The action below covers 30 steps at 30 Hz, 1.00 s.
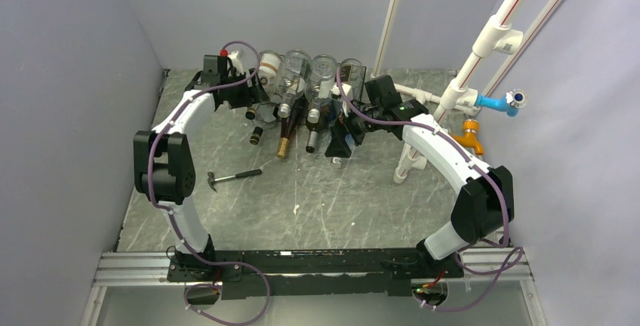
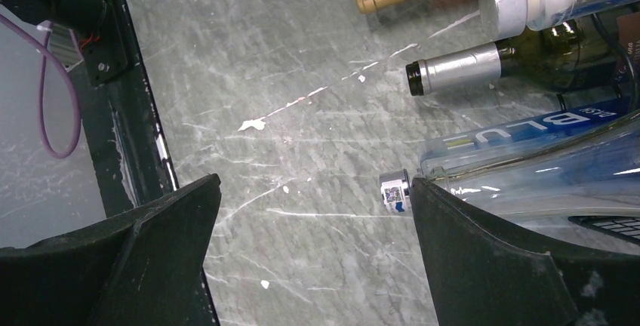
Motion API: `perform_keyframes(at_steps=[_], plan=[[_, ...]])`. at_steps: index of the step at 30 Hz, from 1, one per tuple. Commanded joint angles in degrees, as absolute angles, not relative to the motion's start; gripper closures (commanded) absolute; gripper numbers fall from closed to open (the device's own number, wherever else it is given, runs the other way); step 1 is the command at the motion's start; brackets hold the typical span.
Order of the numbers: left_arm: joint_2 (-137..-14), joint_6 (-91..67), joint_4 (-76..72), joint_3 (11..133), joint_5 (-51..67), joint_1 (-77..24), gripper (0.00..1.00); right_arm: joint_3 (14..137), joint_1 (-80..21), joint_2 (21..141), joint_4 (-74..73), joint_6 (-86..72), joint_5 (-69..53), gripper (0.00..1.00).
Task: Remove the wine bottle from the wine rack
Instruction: Pick up the wine bottle from the wine rack.
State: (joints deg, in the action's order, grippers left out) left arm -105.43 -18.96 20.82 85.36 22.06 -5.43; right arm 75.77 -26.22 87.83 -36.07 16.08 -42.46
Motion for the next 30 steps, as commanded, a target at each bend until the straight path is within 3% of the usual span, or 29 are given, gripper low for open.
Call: perform_keyframes(at_steps=[1,10,16,22,30], plan=[[-106.7,-18.6,21.0,87.4,23.5,-5.3,0.20,75.9,-26.1,86.6,-35.7,16.9,-43.7,0.00],[-107.2,-19.3,18.5,85.8,21.8,-6.1,0.23,75.9,-26.1,86.7,-35.6,16.9,-43.6,0.00],[-107.1,-19.4,18.4,85.3,21.3,-6.4,0.32,75.9,-26.1,86.6,-35.6,16.9,-43.6,0.00],[-104.7,-19.3,17.2,82.8,21.2,-6.4,0.53,75.9,-26.1,86.6,-35.7,16.9,-43.7,0.00],[-99.9,-18.5,14.7,80.7,21.7,-6.4,1.00,75.9,-26.1,86.5,-35.7,16.9,-43.7,0.00]])
